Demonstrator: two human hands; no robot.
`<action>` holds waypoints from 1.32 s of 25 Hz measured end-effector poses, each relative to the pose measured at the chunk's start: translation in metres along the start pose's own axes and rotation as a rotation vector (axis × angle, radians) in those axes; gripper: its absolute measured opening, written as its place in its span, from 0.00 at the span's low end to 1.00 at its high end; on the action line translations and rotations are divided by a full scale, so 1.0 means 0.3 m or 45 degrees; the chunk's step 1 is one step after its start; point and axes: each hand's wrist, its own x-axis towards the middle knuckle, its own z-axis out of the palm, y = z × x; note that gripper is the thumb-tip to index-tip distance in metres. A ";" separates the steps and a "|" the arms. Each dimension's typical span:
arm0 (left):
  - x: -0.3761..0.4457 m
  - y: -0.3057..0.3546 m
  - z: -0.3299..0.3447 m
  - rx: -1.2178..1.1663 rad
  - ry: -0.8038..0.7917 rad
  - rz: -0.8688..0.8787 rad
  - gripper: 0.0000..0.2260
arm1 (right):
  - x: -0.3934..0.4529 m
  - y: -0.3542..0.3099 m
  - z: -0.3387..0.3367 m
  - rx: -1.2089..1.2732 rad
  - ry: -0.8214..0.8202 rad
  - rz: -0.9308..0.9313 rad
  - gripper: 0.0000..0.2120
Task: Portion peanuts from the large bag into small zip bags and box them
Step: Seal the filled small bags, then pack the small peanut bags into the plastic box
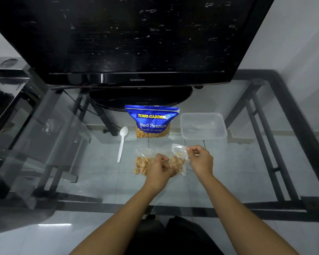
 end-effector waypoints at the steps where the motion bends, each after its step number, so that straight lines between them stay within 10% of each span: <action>1: 0.000 -0.008 0.016 0.136 0.052 0.059 0.10 | 0.000 0.004 0.003 -0.136 0.020 -0.047 0.08; 11: 0.006 -0.023 0.064 1.121 0.137 0.351 0.13 | 0.043 0.058 0.051 -0.512 -0.011 -0.084 0.09; 19: 0.151 0.117 0.079 0.691 0.270 0.337 0.15 | 0.166 0.008 -0.147 -0.167 0.418 -0.448 0.10; 26: 0.309 0.222 0.174 0.410 0.171 -0.093 0.25 | 0.353 0.052 -0.261 -0.200 -0.048 -0.080 0.27; 33: 0.266 0.192 0.189 0.422 0.265 -0.024 0.15 | 0.300 0.086 -0.274 -0.072 -0.125 -0.019 0.28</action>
